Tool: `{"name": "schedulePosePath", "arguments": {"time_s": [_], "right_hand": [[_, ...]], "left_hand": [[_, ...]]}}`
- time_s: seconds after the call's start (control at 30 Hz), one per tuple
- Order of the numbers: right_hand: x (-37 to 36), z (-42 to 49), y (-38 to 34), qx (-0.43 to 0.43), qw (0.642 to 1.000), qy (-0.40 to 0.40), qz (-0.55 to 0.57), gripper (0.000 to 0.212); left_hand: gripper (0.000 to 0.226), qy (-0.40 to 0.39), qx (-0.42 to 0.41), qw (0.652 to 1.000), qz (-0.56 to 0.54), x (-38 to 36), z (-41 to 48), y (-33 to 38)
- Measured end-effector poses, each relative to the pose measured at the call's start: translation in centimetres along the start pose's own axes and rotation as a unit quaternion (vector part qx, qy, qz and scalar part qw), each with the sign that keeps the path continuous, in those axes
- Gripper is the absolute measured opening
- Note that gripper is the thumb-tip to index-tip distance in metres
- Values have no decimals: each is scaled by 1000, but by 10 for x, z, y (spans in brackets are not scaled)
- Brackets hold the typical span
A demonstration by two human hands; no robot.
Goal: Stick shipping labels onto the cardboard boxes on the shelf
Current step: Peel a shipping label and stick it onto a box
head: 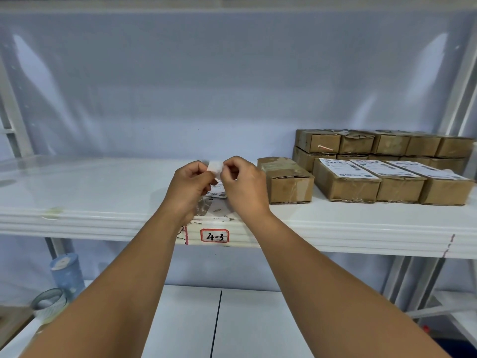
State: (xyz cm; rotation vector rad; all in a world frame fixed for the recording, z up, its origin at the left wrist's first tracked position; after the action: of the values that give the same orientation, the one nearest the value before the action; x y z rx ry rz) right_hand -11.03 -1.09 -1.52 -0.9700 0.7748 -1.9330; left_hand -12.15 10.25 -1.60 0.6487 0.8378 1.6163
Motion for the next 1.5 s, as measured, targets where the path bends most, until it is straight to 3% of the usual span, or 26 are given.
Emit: {"name": "schedulePosePath", "arguments": {"time_s": [0.2, 0.47, 0.57, 0.67, 0.8, 0.9, 0.97, 1.03, 1.13, 1.27, 1.37, 1.43, 1.5], "right_hand": [[3, 3, 2, -29, 997, 68, 26, 17], [7, 5, 3, -89, 989, 73, 91, 14], [9, 1, -1, -94, 987, 57, 121, 15], [19, -4, -10, -101, 976, 44, 187, 17], [37, 4, -19, -115, 958, 82, 248, 21], [52, 18, -25, -129, 932, 68, 332, 25], [60, 25, -28, -152, 922, 23, 356, 24], [68, 27, -29, -175, 903, -37, 392, 23], [83, 29, -28, -198, 848, -56, 488, 24], [105, 38, -22, -224, 777, -55, 585, 22], [113, 38, -20, -237, 770, -124, 579, 21], [119, 36, -21, -241, 774, -178, 558, 24], [124, 34, -24, -233, 760, -240, 557, 23]], "left_hand": [[22, 79, 41, 991, -98, 0, 3, 1], [18, 220, 68, 970, -78, 7, 7, -6], [11, 268, 74, 949, -146, 6, 6, -6], [19, 297, 78, 929, -208, 9, 10, -10], [19, 311, 82, 942, -93, 12, 11, -11], [14, 280, 82, 950, -112, 9, 8, -4], [29, 207, 74, 970, -106, 5, 5, 4], [25, 159, 61, 982, -77, 1, 3, 7], [33, 152, 90, 982, -68, 6, 3, 2], [37, 134, 103, 970, -173, 10, 0, 2], [30, 116, 99, 975, -161, 3, -3, 11], [9, 56, 88, 989, -103, -6, -5, 23], [29, -46, 86, 994, -42, -19, -8, 39]]}}
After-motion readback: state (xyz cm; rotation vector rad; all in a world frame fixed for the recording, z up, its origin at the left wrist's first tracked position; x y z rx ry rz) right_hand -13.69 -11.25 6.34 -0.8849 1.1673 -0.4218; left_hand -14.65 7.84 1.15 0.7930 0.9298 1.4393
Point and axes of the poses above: each hand's wrist, its own z-axis towards the middle knuckle, its own x-axis out of the back of the hand, y = z × x, the point moved 1 cm from there along z, towards the middle knuckle, and after that the axes turned 13 degrees about -x, right-handed, at the moved point
